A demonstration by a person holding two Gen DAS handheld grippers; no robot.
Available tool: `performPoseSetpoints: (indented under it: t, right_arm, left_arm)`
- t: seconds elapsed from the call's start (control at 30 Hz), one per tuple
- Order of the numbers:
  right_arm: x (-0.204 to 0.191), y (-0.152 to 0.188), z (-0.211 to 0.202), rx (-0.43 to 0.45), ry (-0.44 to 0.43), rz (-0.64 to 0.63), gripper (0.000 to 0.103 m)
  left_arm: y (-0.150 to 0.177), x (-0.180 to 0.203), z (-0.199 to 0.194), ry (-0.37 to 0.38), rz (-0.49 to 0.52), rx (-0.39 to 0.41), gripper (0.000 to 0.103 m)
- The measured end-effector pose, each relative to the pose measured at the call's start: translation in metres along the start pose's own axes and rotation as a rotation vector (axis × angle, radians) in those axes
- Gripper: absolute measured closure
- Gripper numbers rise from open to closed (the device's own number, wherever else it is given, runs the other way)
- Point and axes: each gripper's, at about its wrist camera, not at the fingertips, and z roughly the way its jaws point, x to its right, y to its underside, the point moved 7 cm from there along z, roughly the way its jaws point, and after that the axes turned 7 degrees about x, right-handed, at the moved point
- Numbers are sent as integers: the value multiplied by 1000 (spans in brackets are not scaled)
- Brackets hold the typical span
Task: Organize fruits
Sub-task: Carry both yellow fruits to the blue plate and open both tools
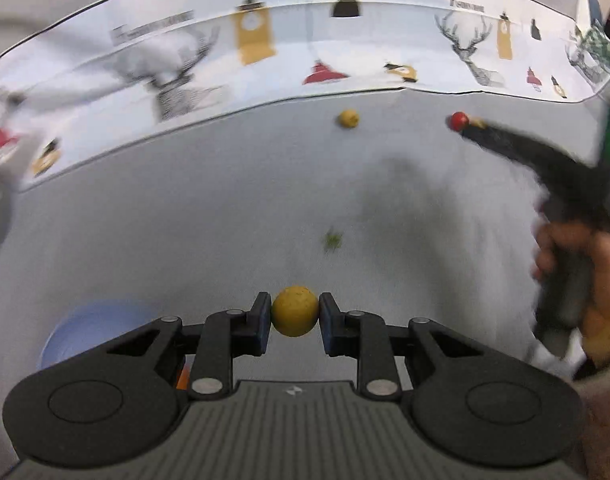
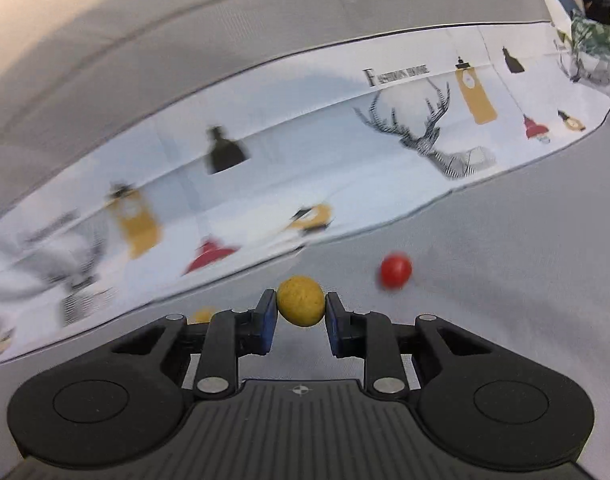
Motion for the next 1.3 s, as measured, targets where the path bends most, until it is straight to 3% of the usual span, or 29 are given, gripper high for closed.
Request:
performPoseSetpoints:
  t: [0.17, 0.27, 0.33, 0.53, 0.67, 1.0, 1.3]
  right_arm:
    - [-36, 62, -118, -174, -98, -57, 76]
    - [-60, 90, -167, -305, -196, -75, 76]
    - [-82, 99, -194, -347, -261, -106, 76]
    - [-143, 85, -265, -287, -389, -245, 76]
    - [-164, 79, -301, -265, -424, -294, 76]
    - [-166, 69, -364, -184, -379, -336, 76]
    - [-176, 69, -399, -123, -367, -407, 76]
  left_arm:
    - [52, -34, -66, -68, -64, -41, 75]
    - [80, -56, -96, -130, -107, -75, 75]
    - [94, -70, -115, -158, -134, -71, 75]
    - [124, -99, -167, -211, -214, -29, 75]
    - [144, -106, -199, -227, -236, 16, 75]
    - [165, -121, -254, -233, -298, 133, 75]
    - [179, -125, -278, -199, -333, 204, 75]
